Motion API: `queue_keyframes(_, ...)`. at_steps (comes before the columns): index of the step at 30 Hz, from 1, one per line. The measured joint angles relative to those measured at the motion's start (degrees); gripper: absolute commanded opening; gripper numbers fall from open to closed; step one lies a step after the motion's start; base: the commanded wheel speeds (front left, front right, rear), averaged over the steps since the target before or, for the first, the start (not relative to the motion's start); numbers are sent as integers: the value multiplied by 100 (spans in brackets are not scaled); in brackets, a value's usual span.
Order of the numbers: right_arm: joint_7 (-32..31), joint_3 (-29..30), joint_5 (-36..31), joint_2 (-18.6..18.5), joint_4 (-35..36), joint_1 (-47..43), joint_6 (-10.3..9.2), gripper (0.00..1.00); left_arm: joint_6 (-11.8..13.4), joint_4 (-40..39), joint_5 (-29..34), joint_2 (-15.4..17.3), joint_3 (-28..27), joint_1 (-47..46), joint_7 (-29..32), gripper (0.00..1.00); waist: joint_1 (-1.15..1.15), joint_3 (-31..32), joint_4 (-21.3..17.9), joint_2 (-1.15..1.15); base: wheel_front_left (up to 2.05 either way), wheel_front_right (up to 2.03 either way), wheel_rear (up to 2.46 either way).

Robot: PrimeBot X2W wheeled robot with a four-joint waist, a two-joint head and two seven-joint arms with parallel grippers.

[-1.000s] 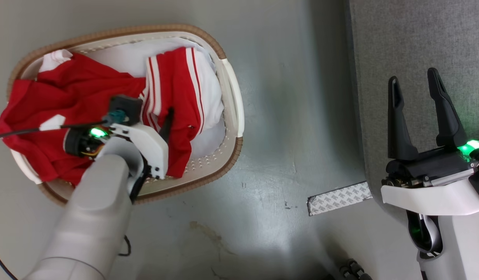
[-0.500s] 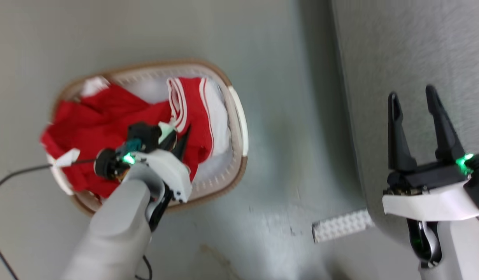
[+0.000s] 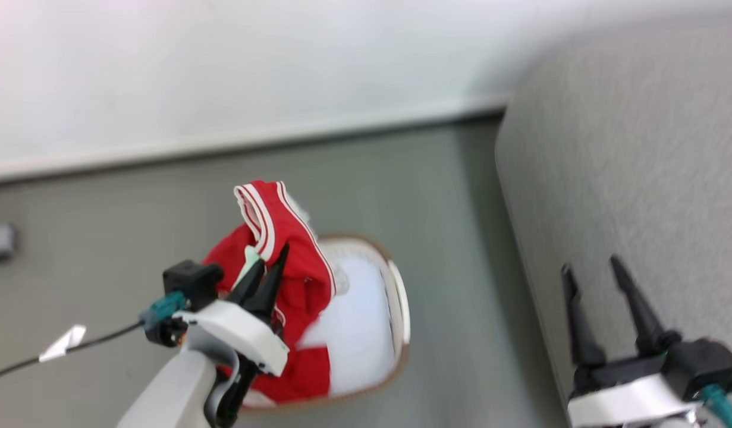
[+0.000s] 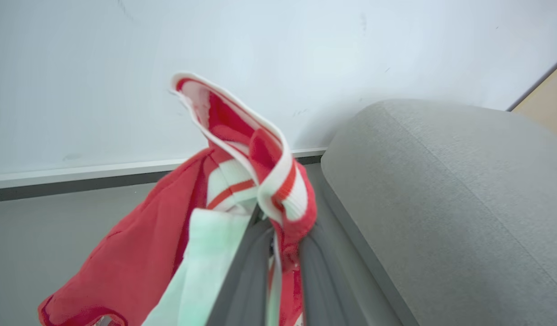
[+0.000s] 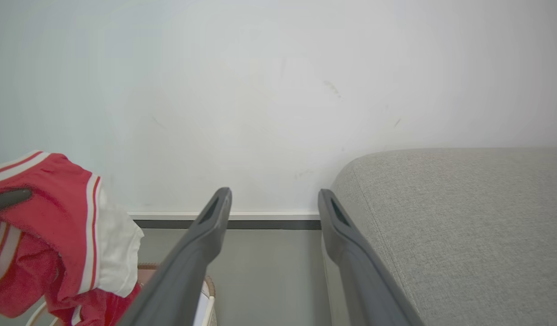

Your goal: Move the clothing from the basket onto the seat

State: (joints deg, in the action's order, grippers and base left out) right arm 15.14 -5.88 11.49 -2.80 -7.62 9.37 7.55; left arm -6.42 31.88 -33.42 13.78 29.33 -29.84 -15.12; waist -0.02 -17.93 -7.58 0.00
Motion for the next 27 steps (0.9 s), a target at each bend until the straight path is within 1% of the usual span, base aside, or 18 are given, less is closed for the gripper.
queue_keyframes(4, 0, -152, -101, -1, -13, -295, 0, 100, 162, -789, -153, 116, -94, 408, 183, 0, -1, 706, 124, 0, 0, 0, 0)
queue_keyframes(7, 0, -335, -166, -1, 12, -470, 0, 100, 343, -1441, -271, 199, -130, 701, 393, 0, -1, 1165, 202, 0, 0, 0, 0)
queue_keyframes(12, 0, -767, -316, -2, 124, -559, 0, 100, 643, -2515, -349, 370, -169, 1067, 731, 0, -1, 1721, 302, 0, 0, 0, 0)
queue_keyframes(16, 0, -1351, -487, -81, 190, -437, 0, 100, 810, -3109, -352, 460, -132, 1243, 981, 0, 0, 1904, 353, 0, 0, 0, 0)
queue_keyframes(19, 0, -1891, -510, -174, 189, -182, 1, 100, 882, -3416, -350, 485, -55, 1313, 1132, 0, 1, 1929, 342, 0, 0, 0, 0)
queue_keyframes(23, 0, -2531, -453, -253, 21, 236, 0, 100, 938, -3648, -343, 457, 93, 1372, 1260, 0, 1, 1943, 322, 0, 0, 0, 0)
queue_keyframes(27, 2, -2958, -366, -261, -290, 648, 1, 100, 923, -3746, -337, 378, 260, 1375, 1357, 0, 2, 1930, 335, 0, 0, 0, 0)
